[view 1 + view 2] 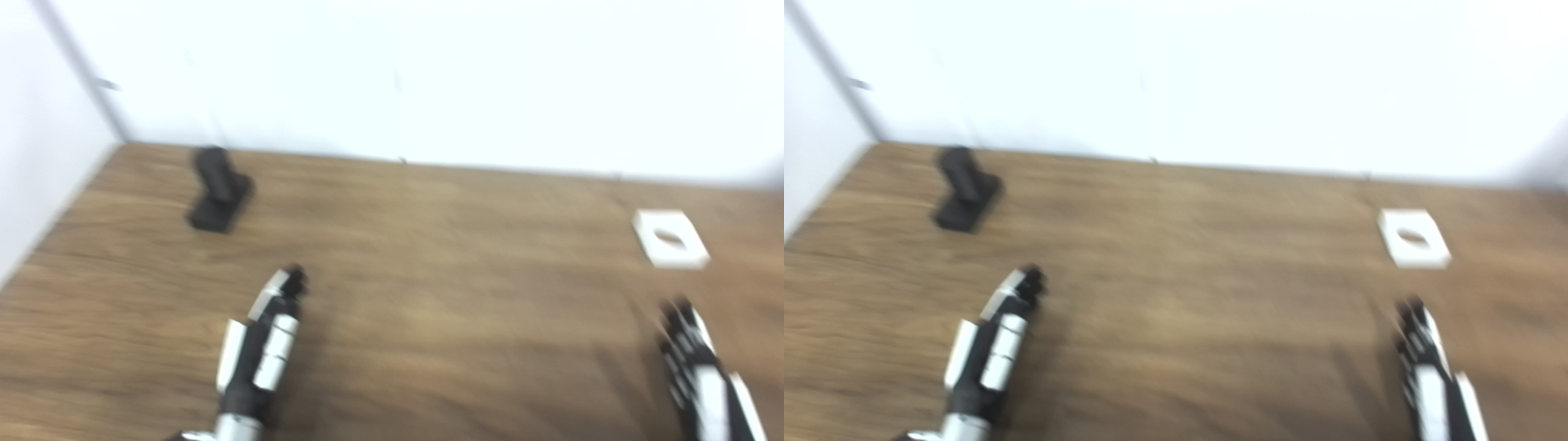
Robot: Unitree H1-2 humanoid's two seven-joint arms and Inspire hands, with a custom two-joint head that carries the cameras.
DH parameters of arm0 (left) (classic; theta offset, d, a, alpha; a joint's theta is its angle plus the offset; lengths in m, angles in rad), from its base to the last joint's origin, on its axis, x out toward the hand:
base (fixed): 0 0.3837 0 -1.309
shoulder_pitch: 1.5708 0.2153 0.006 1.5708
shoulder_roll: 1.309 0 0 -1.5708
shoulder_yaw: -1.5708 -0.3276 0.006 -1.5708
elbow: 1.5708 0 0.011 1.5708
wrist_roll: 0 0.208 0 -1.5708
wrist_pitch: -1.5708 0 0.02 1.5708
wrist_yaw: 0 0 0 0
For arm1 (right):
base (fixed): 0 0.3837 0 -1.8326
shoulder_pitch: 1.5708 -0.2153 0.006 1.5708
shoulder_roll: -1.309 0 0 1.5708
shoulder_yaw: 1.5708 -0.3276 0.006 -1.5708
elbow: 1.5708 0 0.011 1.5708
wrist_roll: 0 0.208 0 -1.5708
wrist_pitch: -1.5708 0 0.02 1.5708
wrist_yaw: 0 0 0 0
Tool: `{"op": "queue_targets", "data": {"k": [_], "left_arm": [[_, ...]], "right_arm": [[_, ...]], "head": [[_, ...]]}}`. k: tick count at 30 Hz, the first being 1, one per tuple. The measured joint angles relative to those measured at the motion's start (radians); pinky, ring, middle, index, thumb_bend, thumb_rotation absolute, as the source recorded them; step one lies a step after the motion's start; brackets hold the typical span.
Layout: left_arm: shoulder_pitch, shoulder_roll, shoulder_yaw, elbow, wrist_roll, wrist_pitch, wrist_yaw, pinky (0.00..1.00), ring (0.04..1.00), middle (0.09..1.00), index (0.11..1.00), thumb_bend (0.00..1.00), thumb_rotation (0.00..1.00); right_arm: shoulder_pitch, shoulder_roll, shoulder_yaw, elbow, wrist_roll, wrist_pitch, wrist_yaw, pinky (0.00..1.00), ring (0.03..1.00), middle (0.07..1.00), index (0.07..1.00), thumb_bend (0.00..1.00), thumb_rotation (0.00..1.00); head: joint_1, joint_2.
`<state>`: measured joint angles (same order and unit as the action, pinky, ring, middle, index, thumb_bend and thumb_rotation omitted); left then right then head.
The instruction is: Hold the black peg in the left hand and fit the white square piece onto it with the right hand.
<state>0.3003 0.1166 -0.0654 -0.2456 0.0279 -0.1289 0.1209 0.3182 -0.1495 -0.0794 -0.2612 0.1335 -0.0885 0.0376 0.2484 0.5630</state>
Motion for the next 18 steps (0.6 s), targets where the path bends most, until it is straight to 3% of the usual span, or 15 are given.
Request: {"op": "queue_targets", "data": {"k": [5,18], "left_arm": [[0.000,-0.002,-0.012,0.002,0.044,0.000,0.022,0.90,0.872,0.880,0.870,0.55,0.87],[-0.002,-0.002,-0.021,0.010,0.046,-0.032,0.041,0.91,0.894,0.893,0.882,0.54,0.89]], "right_arm": [[-0.005,-0.001,-0.008,0.011,0.004,-0.005,0.011,1.00,1.000,0.985,1.000,0.60,1.00],[-0.007,-0.001,-0.013,0.013,0.010,-0.002,0.020,1.00,1.000,0.971,1.000,0.69,1.00]], "head": [[0.022,-0.021],[0.000,-0.025]]}}
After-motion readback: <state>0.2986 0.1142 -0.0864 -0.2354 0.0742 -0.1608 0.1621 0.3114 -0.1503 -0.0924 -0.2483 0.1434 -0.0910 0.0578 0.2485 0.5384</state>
